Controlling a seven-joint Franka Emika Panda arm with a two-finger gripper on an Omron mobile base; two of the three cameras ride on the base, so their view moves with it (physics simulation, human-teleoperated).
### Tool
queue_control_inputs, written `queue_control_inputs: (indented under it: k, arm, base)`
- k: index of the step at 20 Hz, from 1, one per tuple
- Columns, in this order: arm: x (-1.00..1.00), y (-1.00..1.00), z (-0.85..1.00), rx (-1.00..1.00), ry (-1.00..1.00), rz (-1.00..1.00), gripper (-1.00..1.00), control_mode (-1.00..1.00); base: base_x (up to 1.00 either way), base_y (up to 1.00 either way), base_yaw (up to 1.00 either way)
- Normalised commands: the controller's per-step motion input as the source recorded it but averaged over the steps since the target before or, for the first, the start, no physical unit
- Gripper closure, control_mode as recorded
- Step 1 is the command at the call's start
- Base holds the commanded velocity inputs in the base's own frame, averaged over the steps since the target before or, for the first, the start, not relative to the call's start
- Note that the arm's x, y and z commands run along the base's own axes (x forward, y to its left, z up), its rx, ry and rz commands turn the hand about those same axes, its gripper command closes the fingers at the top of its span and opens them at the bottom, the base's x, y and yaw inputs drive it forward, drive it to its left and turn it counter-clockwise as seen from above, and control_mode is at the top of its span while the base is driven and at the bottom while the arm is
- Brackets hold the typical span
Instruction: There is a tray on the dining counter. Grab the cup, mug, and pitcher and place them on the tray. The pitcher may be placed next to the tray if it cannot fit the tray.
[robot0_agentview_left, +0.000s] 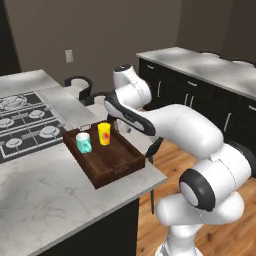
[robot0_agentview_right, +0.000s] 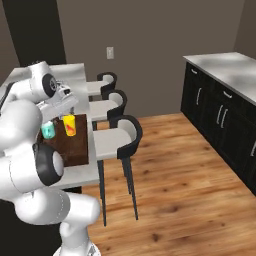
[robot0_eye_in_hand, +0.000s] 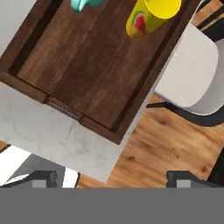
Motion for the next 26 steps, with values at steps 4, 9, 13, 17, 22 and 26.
queue_control_inputs:
  k: [4,9,13,17,22,26]
  arm:
    - [-0.56,-0.6,0.12,0.27,0.22,-0.34,-1.0,-1.0]
    - [-0.66,-0.46,0.11,0.31,0.13,-0.3,-1.0,-1.0]
    - [-0.64,-0.32,0.0,0.27,0.1,-0.3,-1.0,-1.0]
    - [-0.6,-0.09,0.0,0.15,0.08,-0.32,-1.0,-1.0]
    - [-0.15,0.0,0.0,0.02,0.01,-0.06,-1.0,1.0]
    - [0.0,0.0,0.0,0.0,0.0,0.0,-1.0,1.0]
  base:
    - [0.0,0.0,0.0]
    - [0.0,0.0,0.0]
    - [0.0,0.0,0.0]
    - [0.0,0.0,0.0]
    - [-0.77,0.01,-0.22]
    - [-1.0,0.34,-0.11]
